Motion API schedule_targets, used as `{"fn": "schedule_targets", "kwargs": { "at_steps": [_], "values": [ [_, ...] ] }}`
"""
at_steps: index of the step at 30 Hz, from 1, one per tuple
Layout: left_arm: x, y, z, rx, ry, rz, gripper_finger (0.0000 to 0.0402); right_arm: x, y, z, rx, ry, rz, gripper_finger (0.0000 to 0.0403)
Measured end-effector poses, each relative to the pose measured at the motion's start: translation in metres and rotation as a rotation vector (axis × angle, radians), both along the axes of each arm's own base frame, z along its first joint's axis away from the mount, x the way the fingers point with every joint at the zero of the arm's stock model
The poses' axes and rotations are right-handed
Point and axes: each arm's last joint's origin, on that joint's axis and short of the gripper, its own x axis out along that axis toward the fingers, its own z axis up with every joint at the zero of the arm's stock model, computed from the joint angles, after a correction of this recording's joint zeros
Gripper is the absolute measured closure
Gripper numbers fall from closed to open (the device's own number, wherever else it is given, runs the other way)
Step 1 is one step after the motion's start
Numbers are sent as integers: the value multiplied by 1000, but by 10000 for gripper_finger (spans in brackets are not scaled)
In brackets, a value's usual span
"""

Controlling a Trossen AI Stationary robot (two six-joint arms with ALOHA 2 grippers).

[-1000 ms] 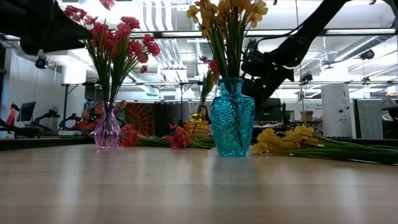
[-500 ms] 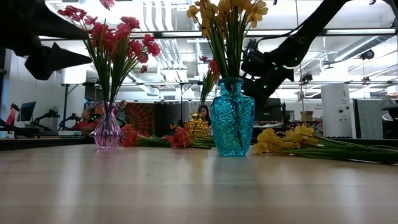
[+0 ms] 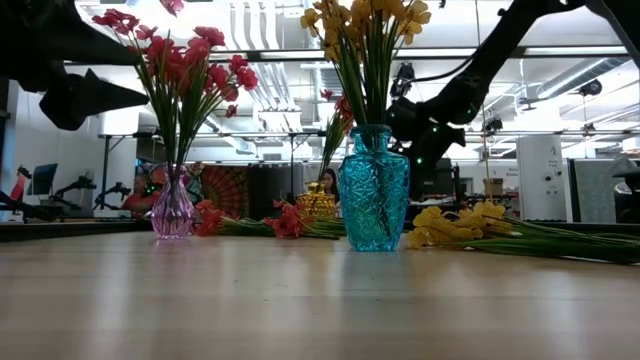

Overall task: Sort flowers into vase by color
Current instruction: Put the right orange flowers into the yellow vase

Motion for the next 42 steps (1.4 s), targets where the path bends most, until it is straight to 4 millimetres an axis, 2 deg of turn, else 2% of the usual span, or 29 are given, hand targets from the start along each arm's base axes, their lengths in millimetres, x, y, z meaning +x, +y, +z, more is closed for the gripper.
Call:
{"fn": "schedule_targets", "kwargs": {
  "at_steps": [5,11,17,22,32,38,42],
  "values": [
    [0,1,-2,29,13,31,113,3,0,-5,-10,0,22,171],
    [1,1,-5,53,17,79,113,4,-1,-24,23,30,10,170],
    [2,0,-6,53,21,85,113,5,-2,-24,52,19,-29,176],
    [2,0,-8,53,20,109,113,5,-1,-24,69,21,-42,225],
    [4,-2,-12,55,31,117,113,0,3,-26,105,87,-22,383],
    [5,-3,-14,59,37,118,113,-6,6,-16,111,107,-32,390],
    [5,-3,-15,59,40,119,113,-14,12,5,106,125,-20,390]
  ]
}}
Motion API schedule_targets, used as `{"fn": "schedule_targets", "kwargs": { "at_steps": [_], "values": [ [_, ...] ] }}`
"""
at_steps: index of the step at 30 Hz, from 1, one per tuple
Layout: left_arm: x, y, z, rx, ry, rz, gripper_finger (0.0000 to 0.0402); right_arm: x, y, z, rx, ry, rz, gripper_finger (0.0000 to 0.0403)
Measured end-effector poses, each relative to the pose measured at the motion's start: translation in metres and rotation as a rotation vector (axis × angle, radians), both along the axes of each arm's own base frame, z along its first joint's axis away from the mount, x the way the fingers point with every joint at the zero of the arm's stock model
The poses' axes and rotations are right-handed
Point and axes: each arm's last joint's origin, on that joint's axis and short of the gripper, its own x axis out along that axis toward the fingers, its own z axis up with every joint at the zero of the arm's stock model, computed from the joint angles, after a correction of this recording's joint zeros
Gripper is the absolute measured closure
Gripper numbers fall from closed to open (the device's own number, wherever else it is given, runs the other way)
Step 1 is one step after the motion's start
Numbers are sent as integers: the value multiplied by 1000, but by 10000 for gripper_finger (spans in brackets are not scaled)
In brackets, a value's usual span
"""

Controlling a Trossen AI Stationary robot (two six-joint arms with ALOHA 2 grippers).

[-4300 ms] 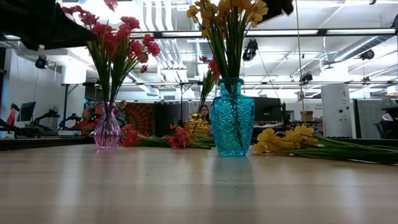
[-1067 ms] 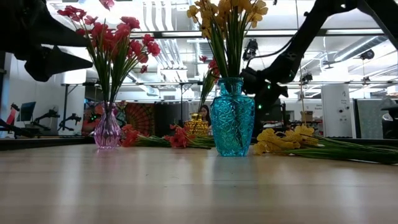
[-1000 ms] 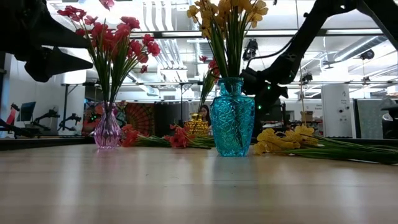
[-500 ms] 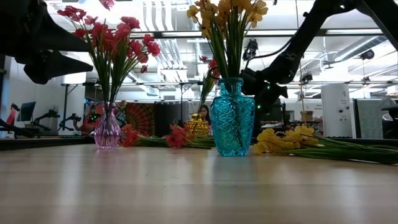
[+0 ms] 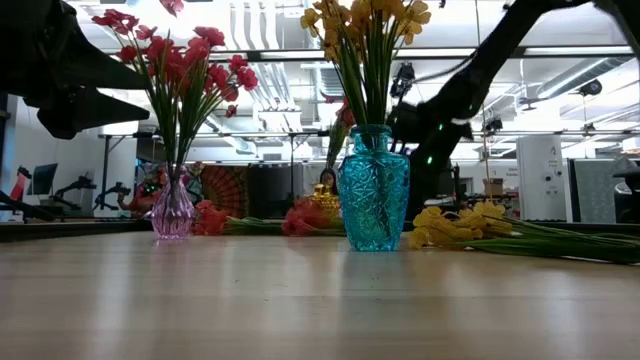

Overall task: Sort flowers into vase by color
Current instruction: Put the right orange flowers into the yellow vase

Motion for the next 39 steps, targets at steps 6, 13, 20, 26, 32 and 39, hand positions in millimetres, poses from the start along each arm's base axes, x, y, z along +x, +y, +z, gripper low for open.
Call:
{"fn": "schedule_targets", "kwargs": {
  "at_steps": [6,13,20,26,32,39],
  "values": [
    [0,0,-1,-1,3,1,113,-15,12,32,19,17,9,390],
    [1,-1,-1,-24,-8,5,113,-32,25,73,-8,-35,0,390],
    [1,-1,-2,-46,-17,8,113,-52,41,116,-72,-139,-14,390],
    [1,-1,-1,-60,-26,9,113,-68,53,147,-128,-244,-33,390],
    [7,-8,21,-37,-27,-47,113,-82,65,171,-177,-348,-51,390],
    [20,-22,84,173,-5,-127,113,-94,74,207,-255,-594,-105,390]
  ]
}}
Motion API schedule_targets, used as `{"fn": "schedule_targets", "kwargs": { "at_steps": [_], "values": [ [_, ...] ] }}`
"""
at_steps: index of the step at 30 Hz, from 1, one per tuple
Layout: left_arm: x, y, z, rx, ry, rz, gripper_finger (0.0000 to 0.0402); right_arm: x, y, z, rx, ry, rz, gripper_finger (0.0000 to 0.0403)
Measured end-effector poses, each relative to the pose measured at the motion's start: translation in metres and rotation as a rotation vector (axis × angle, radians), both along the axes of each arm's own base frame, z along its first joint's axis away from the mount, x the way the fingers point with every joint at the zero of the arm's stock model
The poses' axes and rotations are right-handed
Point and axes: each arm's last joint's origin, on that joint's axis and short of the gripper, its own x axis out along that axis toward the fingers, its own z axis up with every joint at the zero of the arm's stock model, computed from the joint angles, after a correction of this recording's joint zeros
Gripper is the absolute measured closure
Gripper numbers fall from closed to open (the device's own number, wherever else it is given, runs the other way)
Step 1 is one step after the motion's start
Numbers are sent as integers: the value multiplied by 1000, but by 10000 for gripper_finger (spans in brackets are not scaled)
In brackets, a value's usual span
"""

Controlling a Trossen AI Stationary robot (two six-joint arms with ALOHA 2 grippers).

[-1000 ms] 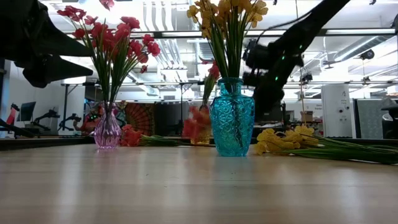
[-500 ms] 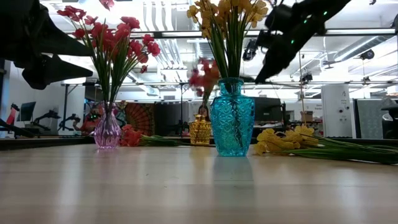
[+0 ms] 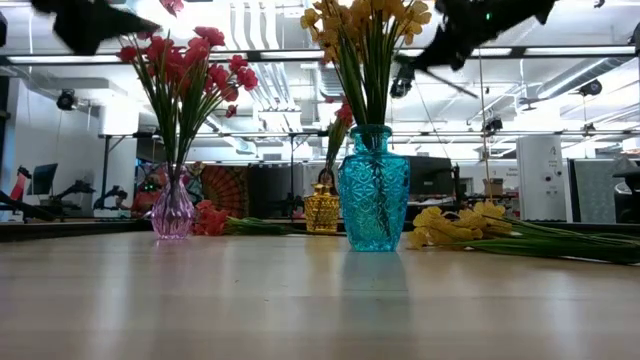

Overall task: Sort flowers into vase by color
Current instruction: Put the right orange flowers into the yellow vase

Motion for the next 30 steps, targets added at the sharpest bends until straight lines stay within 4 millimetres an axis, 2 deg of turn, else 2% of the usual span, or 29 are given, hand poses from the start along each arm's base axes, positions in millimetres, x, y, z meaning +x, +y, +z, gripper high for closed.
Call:
{"fn": "schedule_targets", "kwargs": {
  "at_steps": [6,10,14,22,26,30],
  "values": [
    [10,-10,37,163,21,-9,113,-8,19,31,-24,-245,23,390],
    [19,-19,50,231,41,-10,113,-9,36,48,-27,-386,97,390],
    [35,-28,57,306,64,-27,113,-5,51,60,16,-506,272,390],
    [75,-39,73,427,17,-194,113,5,95,73,56,-633,547,390],
    [97,-33,81,451,18,-178,113,13,118,77,62,-692,645,390],
    [120,-22,88,466,10,-179,113,29,134,71,60,-688,626,390]
  ]
}}
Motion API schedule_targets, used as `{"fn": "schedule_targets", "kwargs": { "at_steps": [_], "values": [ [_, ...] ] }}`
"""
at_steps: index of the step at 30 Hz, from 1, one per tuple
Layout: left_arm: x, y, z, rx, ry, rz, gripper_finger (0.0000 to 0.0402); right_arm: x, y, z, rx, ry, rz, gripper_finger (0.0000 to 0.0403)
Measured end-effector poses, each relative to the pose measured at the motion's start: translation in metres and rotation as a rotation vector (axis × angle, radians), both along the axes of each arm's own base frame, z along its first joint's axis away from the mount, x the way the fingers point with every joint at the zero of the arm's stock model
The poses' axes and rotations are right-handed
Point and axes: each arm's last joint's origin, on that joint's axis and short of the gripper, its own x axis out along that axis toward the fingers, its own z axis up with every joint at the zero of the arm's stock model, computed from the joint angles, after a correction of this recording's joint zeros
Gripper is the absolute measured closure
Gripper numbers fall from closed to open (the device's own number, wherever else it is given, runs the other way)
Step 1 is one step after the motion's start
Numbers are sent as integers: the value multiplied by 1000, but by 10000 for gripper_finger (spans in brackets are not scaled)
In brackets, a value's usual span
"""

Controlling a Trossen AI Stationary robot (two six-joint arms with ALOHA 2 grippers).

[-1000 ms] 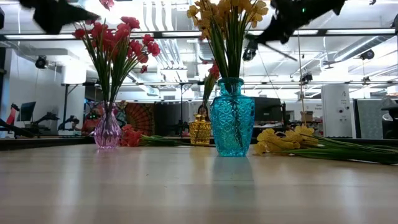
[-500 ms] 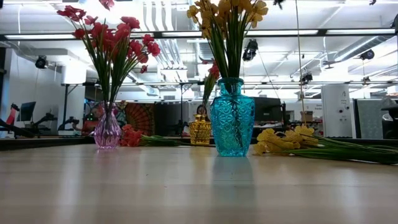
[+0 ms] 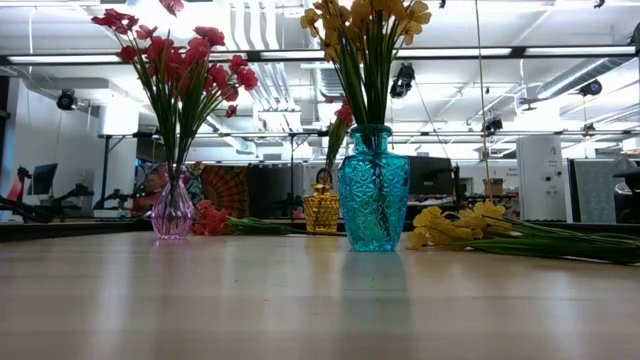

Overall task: Sort flowers into vase by color
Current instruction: Put the right orange flowers into the yellow vase

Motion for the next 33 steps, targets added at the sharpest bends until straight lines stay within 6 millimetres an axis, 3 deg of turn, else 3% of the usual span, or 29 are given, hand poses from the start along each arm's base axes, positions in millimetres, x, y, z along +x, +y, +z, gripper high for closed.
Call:
{"fn": "schedule_targets", "kwargs": {
  "at_steps": [8,17,26,33],
  "values": [
    [42,30,27,6,-54,27,113,24,22,-4,-9,-99,83,390],
    [75,42,56,45,-110,-117,113,43,26,-10,5,-173,73,390],
    [96,56,53,49,-84,-124,113,61,29,-22,8,-166,91,390],
    [103,61,48,28,-90,-148,120,62,30,-23,-28,-188,73,390]
  ]
}}
